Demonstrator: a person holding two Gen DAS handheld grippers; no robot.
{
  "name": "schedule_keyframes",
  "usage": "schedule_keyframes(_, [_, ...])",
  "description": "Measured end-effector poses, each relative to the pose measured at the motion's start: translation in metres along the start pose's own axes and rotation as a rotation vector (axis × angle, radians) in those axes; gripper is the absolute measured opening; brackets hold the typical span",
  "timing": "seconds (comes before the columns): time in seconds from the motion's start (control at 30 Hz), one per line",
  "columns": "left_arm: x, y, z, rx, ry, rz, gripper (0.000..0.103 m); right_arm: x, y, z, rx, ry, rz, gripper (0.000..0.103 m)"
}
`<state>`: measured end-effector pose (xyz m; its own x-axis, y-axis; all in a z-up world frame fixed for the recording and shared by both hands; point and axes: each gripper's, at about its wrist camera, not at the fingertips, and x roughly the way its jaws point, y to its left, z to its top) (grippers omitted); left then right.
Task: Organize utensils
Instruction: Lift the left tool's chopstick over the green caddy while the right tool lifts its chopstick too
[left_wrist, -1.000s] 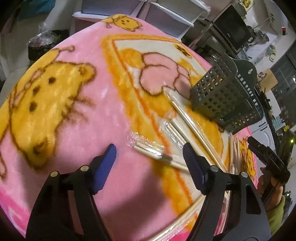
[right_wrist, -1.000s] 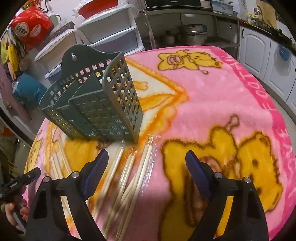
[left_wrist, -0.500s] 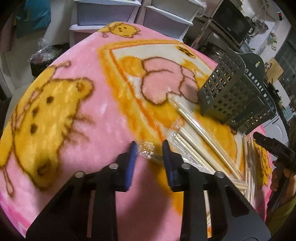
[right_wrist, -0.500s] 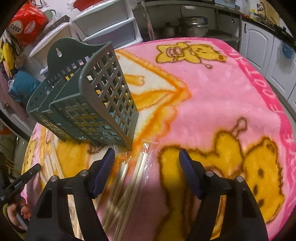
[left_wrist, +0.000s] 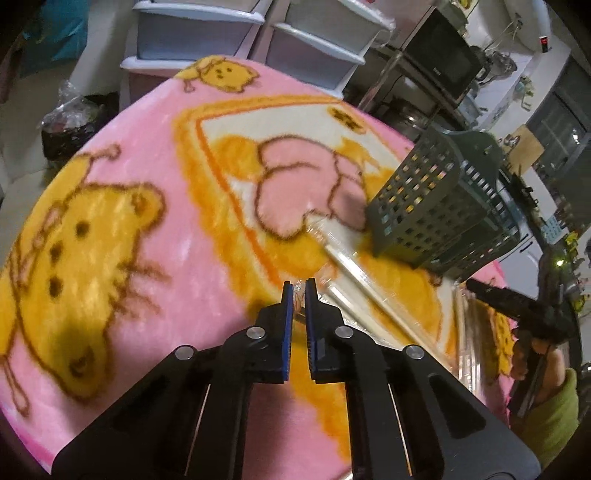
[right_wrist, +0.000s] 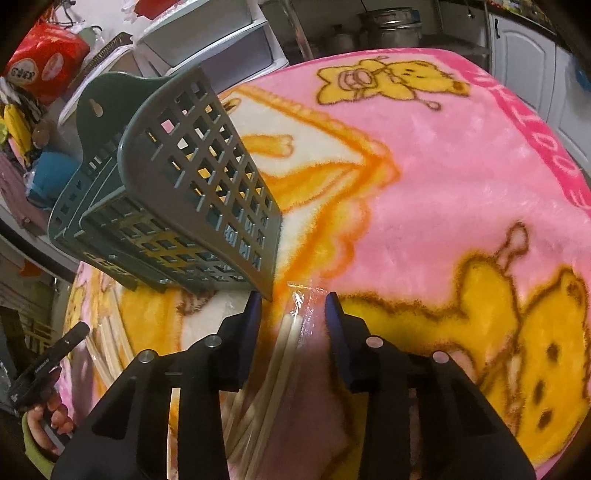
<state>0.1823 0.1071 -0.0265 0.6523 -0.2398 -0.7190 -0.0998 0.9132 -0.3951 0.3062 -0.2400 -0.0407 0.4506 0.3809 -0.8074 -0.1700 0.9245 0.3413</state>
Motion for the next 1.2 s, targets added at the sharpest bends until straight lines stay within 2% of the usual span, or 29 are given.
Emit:
schedule_keyframes(0.27, [-0.017,-0.019,0.014,0.031,-0.049,-0.041,0.003,0.000,-0.008,0.002,-0.001,0.004,0.022,0.020])
schedule_keyframes(0.37, [-0.022,-0.028,0.019,0.046,-0.068,-0.054,0.003,-0.002,-0.013,0.001,0.011,0.003,0.042,0.012])
schedule_keyframes(0.7, [-0.036,-0.057,0.034,0.092,-0.117,-0.105,0.003,-0.038,-0.016,0.002,0.017,-0.076,0.113,0.010])
schedule_keyframes(0.87, [-0.044,-0.075,0.043,0.115,-0.143,-0.134,0.003,-0.046,-0.021,0.004,0.010,-0.088,0.071,0.010])
schedule_keyframes(1.03, [-0.051,-0.091,0.050,0.142,-0.164,-0.155,0.003,-0.039,-0.043,0.004,0.068,-0.077,0.073,0.010])
schedule_keyframes(1.2, [-0.057,-0.105,0.055,0.170,-0.180,-0.172,0.002,-0.033,-0.067,0.001,0.116,-0.075,0.032,0.010])
